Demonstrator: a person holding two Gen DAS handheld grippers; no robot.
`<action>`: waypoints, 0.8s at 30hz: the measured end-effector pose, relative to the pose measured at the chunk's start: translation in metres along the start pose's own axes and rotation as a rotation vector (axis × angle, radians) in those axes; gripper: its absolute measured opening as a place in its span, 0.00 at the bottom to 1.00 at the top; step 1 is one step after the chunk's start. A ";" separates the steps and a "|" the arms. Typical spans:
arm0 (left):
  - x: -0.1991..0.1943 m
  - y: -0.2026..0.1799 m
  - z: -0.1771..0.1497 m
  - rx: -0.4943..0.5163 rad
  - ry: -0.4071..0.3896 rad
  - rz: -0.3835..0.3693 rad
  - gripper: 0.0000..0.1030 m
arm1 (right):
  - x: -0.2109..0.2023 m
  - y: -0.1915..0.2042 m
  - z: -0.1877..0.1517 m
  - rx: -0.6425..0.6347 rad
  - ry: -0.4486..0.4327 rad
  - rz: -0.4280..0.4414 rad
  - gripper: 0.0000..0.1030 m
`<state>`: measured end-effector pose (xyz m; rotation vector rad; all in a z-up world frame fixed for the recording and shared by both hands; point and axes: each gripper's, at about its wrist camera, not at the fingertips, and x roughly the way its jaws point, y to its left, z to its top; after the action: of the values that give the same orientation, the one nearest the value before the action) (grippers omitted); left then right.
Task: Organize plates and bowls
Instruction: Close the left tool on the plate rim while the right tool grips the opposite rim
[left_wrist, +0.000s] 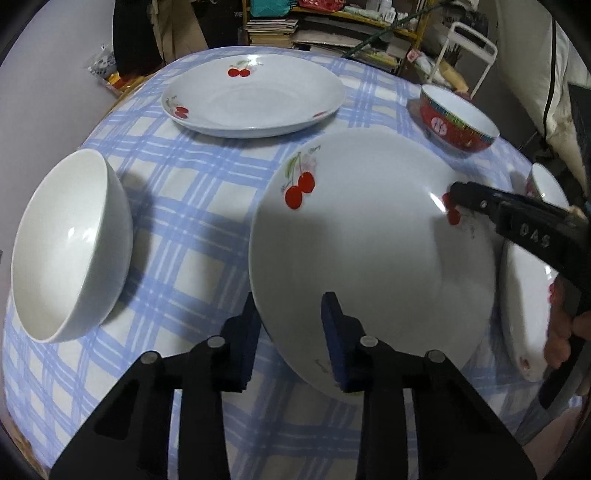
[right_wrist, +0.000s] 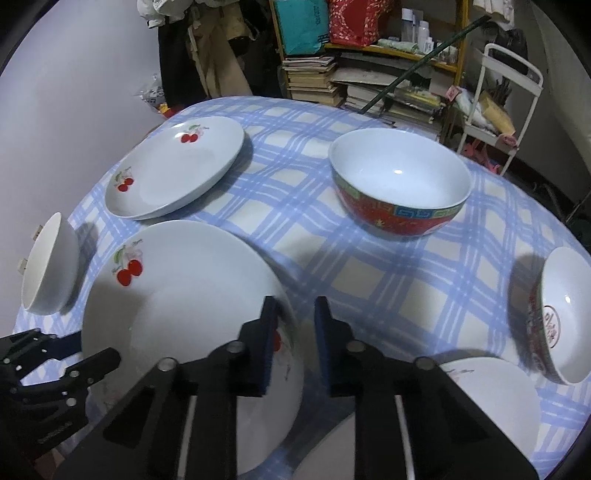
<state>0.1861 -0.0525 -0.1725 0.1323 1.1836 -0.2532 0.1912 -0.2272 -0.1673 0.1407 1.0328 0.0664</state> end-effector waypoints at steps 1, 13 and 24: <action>0.001 -0.001 0.000 0.008 0.002 0.005 0.29 | 0.000 0.001 0.000 0.000 0.000 0.010 0.14; 0.009 0.022 0.007 -0.113 0.028 -0.103 0.21 | 0.005 -0.004 0.000 0.010 0.021 0.057 0.14; 0.000 0.029 0.009 -0.145 0.024 -0.157 0.20 | 0.003 -0.008 -0.003 0.065 0.054 0.101 0.14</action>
<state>0.2019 -0.0270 -0.1701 -0.0847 1.2332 -0.3031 0.1904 -0.2345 -0.1724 0.2516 1.0819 0.1290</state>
